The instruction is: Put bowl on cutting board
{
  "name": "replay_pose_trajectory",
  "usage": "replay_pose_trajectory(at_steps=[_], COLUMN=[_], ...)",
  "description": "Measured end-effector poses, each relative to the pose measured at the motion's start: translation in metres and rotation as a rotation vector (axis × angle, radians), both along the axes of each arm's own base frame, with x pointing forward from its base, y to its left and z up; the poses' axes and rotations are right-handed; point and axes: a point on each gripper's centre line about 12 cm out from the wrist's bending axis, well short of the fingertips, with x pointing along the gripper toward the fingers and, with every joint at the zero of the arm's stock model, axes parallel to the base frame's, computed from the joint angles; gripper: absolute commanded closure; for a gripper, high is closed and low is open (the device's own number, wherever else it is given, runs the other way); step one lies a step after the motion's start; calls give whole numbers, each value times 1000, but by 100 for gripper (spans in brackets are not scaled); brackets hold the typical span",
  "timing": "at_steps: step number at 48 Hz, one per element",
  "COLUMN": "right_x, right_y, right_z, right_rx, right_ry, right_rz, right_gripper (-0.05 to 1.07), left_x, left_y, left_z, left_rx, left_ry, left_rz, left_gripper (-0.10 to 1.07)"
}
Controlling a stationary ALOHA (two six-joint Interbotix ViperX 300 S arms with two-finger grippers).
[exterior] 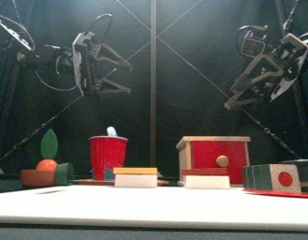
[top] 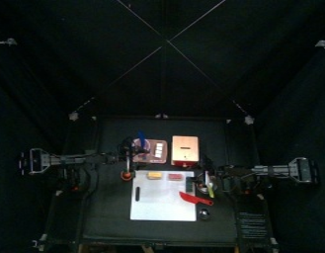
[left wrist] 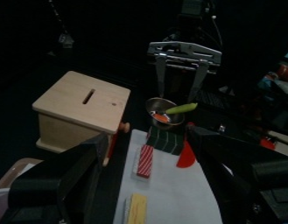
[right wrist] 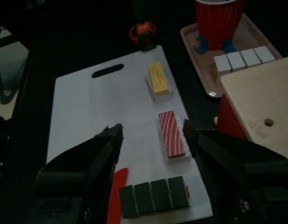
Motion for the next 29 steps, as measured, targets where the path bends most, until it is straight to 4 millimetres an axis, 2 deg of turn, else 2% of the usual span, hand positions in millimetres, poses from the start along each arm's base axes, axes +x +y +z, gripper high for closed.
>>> replay_pose_trajectory(at_steps=[10, 16, 22, 29], right_x=[-2, -10, -24, -51], right_y=[-6, -12, -15, -7], right_z=[-2, -8, -15, -29], right_rx=[39, 141, 299, 485], right_ry=[28, 94, 232, 472], right_rz=[-61, -171, -325, -459], right_gripper=[12, 12, 12, 12], left_x=[-1, -1, 0, 0], left_y=[0, 0, 0, -1], left_z=[0, 0, 0, -1], left_rx=[1, -1, 0, 10], left_ry=[2, 1, 1, 6], left_rz=[2, 3, 1, -5], left_gripper=[-5, -5, -5, -5])
